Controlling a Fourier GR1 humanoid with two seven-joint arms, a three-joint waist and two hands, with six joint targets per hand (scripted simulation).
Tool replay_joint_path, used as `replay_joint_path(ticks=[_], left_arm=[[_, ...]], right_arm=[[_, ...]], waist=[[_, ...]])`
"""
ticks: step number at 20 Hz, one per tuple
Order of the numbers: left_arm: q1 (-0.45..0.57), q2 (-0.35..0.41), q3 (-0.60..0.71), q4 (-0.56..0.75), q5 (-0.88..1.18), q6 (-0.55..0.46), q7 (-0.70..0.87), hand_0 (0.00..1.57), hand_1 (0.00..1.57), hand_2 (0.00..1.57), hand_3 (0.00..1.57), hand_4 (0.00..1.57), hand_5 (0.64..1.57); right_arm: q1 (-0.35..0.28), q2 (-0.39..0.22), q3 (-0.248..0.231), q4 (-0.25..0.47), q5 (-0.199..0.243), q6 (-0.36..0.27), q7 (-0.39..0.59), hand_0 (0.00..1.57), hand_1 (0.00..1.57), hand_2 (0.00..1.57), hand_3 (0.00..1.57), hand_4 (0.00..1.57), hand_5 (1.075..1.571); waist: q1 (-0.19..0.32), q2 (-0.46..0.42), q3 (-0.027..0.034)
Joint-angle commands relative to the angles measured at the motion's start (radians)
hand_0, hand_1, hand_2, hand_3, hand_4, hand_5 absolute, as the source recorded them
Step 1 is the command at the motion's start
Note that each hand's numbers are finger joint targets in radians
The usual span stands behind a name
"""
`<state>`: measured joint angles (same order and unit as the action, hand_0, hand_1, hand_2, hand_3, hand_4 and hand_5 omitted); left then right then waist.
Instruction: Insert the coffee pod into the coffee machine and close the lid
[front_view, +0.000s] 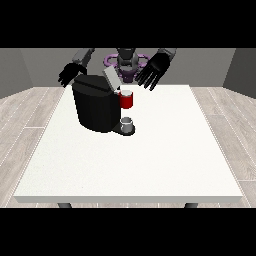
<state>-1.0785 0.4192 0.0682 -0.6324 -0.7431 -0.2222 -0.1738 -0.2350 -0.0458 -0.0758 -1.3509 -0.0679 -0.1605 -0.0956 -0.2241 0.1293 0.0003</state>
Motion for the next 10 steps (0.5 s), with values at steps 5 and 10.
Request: replay_joint_path(ticks=[5, 10], left_arm=[[0.114, -0.135, 0.156, -0.001, 0.18, 0.047, 0.024, 0.0, 0.0, 0.0, 0.0, 0.0, 1.571], [0.225, -0.217, 0.274, 0.005, 0.353, -0.006, -0.062, 0.0, 0.0, 0.0, 0.0, 0.0, 1.571]], right_arm=[[0.079, -0.013, 0.002, -0.033, -0.004, 0.017, -0.004, 0.0, 0.0, 0.0, 0.0, 0.49, 1.571], [0.106, -0.065, 0.024, -0.066, 0.003, 0.078, 0.024, 0.0, 0.0, 0.0, 0.0, 0.39, 1.571]], waist=[[0.058, -0.139, -0.0008], [0.13, -0.24, -0.0019]])
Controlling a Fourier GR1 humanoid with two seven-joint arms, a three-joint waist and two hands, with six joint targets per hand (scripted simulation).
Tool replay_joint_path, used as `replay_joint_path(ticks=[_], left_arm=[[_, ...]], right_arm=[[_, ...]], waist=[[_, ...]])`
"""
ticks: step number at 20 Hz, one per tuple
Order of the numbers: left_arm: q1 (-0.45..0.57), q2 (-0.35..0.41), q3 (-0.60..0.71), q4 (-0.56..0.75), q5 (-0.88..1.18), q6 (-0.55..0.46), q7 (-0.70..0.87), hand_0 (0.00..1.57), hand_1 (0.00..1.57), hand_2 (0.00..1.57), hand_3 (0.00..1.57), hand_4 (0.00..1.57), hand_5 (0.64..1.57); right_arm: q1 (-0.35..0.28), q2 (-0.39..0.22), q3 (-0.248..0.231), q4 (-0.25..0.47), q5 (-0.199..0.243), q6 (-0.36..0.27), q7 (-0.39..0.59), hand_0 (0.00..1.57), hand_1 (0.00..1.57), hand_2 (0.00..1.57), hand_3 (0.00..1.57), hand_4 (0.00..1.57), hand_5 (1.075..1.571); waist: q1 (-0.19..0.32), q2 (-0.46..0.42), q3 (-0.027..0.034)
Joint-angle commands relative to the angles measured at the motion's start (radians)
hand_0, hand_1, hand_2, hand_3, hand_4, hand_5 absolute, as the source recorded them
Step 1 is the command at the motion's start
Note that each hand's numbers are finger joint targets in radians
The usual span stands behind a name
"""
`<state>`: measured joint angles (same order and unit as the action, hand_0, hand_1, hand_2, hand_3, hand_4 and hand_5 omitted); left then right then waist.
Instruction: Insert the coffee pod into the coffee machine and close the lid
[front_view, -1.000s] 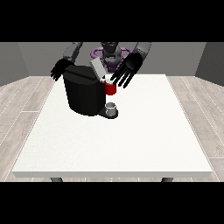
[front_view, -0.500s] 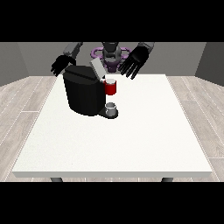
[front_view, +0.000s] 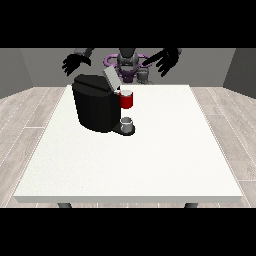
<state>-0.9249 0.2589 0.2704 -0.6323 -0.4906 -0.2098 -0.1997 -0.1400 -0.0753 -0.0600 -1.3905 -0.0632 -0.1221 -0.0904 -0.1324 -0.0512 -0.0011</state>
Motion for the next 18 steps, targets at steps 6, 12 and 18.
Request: replay_joint_path(ticks=[6, 12, 18], left_arm=[[0.211, -0.142, 0.074, -0.02, 0.143, -0.008, -0.049, 0.0, 0.0, 0.0, 0.0, 0.19, 1.571], [0.313, -0.2, 0.072, -0.081, 0.205, -0.037, -0.043, 0.0, 0.0, 0.0, 0.0, 0.0, 1.571], [0.342, -0.246, 0.07, -0.185, 0.297, -0.079, -0.005, 0.0, 0.0, 0.0, 0.0, 0.06, 1.571]], right_arm=[[-0.025, -0.083, 0.004, -0.091, -0.024, 0.08, 0.113, 0.0, 0.0, 0.0, 0.0, 0.0, 1.571], [-0.032, -0.107, 0.006, -0.09, -0.041, 0.135, 0.128, 0.0, 0.0, 0.0, 0.0, 0.0, 1.571], [-0.095, -0.109, 0.028, -0.039, 0.029, 0.117, 0.094, 0.0, 0.0, 0.0, 0.0, 0.24, 1.571]], waist=[[0.124, -0.18, 0.0006], [0.204, -0.189, 0.0012], [0.276, -0.152, 0.0013]])
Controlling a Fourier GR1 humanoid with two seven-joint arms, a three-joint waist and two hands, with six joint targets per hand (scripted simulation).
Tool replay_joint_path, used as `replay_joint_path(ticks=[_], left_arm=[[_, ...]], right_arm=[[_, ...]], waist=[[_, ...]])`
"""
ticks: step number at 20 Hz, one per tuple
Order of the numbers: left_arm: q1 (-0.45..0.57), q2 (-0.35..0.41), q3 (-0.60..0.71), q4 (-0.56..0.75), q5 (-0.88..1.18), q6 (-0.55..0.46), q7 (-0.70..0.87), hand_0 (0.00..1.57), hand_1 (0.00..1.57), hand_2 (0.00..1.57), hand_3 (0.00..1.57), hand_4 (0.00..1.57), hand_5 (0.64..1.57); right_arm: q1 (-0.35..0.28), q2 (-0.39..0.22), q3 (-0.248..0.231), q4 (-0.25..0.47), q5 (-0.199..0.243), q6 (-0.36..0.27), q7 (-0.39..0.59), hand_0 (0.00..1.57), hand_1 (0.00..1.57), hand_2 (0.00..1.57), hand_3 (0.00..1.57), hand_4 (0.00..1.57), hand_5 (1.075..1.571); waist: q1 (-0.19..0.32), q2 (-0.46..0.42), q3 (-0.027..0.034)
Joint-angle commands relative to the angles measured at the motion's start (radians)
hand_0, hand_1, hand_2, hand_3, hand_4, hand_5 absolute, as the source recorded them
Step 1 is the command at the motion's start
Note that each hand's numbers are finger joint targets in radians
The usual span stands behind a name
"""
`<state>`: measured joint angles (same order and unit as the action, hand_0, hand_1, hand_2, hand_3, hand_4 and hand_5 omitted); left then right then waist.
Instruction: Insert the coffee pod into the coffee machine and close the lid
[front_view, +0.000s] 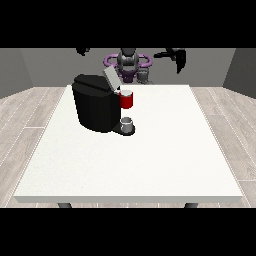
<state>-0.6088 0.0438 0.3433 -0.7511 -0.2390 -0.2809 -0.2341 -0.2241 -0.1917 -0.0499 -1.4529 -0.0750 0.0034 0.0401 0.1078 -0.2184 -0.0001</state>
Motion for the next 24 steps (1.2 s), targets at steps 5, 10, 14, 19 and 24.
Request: replay_joint_path(ticks=[5, 10, 14, 19, 24], left_arm=[[0.145, -0.042, -0.051, -0.176, 0.082, -0.012, 0.056, 0.0, 0.0, 0.0, 0.0, 0.0, 1.571], [0.135, -0.016, -0.048, -0.296, 0.138, -0.031, 0.08, 0.0, 0.0, 0.0, 0.0, 0.11, 1.571], [0.209, -0.04, -0.088, -0.392, 0.153, 0.006, 0.11, 0.0, 0.0, 0.0, 0.0, 0.0, 1.571], [0.298, -0.028, -0.124, -0.501, 0.227, -0.011, 0.15, 0.0, 0.0, 0.0, 0.0, 0.0, 1.571], [0.323, -0.043, -0.163, -0.552, 0.189, 0.085, 0.188, 0.0, 0.0, 0.0, 0.0, 0.0, 1.571]], right_arm=[[-0.044, 0.007, 0.033, 0.023, 0.041, 0.021, 0.013, 0.0, 0.0, 0.0, 0.0, 0.0, 1.571], [-0.154, 0.014, -0.016, 0.102, 0.004, 0.04, -0.016, 0.0, 0.0, 0.0, 0.0, 0.0, 1.571], [-0.152, 0.019, -0.037, 0.174, -0.011, 0.062, -0.059, 0.0, 0.0, 0.0, 0.0, 0.0, 1.571], [-0.186, -0.02, -0.075, 0.279, -0.006, 0.09, -0.111, 0.0, 0.0, 0.0, 0.0, 0.0, 1.571], [-0.195, 0.092, 0.017, 0.289, 0.076, 0.002, -0.119, 0.0, 0.0, 0.0, 0.0, 0.0, 1.571]], waist=[[0.045, 0.006, 0.0004], [0.037, 0.124, 0.0003], [0.04, 0.142, 0.0004], [0.068, 0.165, 0.0004], [0.028, 0.177, 0.0002]])
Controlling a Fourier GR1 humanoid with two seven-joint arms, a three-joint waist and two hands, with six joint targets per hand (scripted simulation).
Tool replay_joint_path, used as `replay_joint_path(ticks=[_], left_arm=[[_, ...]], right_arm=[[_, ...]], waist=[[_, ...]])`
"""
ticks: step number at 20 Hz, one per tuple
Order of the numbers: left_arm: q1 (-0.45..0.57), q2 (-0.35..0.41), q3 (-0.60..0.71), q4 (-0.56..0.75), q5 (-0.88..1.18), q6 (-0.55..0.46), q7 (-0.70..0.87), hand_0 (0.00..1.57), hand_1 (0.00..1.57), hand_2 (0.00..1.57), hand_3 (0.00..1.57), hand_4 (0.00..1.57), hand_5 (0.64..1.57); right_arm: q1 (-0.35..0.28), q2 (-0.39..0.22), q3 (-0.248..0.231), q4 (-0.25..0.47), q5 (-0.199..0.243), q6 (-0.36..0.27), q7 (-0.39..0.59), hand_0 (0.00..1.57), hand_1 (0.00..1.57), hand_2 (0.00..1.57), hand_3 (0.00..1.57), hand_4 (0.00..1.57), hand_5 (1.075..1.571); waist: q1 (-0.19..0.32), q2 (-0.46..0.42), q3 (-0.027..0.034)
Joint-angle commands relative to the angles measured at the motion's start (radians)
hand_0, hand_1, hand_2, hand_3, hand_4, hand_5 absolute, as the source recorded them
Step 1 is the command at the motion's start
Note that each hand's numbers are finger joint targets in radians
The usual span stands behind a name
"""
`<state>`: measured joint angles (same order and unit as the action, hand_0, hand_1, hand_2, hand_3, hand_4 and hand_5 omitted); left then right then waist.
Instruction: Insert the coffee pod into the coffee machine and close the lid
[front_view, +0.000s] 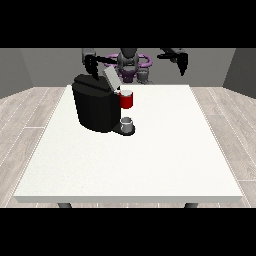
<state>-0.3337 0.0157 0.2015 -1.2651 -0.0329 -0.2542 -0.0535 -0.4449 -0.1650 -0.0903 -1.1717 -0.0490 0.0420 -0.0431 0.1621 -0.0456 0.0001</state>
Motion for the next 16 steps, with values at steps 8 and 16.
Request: replay_joint_path(ticks=[8, 16], left_arm=[[0.098, 0.074, 0.005, -0.053, 0.036, -0.01, -0.071, 0.0, 0.0, 0.0, 0.0, 0.0, 1.571], [0.094, 0.088, 0.0, -0.097, 0.081, -0.013, -0.029, 0.0, 0.0, 0.0, 0.0, 0.12, 1.571]], right_arm=[[-0.127, 0.024, 0.035, 0.061, 0.056, 0.002, 0.003, 0.0, 0.0, 0.0, 0.0, 0.0, 1.571], [-0.196, 0.004, 0.003, 0.13, 0.052, 0.021, -0.02, 0.0, 0.0, 0.0, 0.0, 0.0, 1.571]], waist=[[-0.043, 0.077, -0.0002], [-0.018, 0.106, -0.0001]])
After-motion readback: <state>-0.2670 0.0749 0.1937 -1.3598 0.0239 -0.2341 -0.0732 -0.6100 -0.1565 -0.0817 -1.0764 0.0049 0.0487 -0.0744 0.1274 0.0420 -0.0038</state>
